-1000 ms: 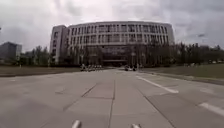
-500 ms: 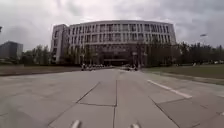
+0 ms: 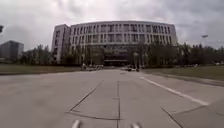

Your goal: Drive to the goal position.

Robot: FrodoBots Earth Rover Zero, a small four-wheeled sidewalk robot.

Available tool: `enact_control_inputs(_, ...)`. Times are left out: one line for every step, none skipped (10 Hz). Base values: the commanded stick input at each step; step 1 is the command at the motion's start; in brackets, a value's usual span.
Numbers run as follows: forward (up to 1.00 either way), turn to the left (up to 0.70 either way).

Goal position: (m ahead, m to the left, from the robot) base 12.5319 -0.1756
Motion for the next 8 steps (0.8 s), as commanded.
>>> enact_control_inputs(0.85,0.0)
enact_control_inputs(0.85,0.0)
enact_control_inputs(0.85,0.0)
enact_control_inputs(0.85,0.0)
enact_control_inputs(0.85,0.0)
enact_control_inputs(0.85,0.0)
enact_control_inputs(0.85,0.0)
enact_control_inputs(0.85,0.0)
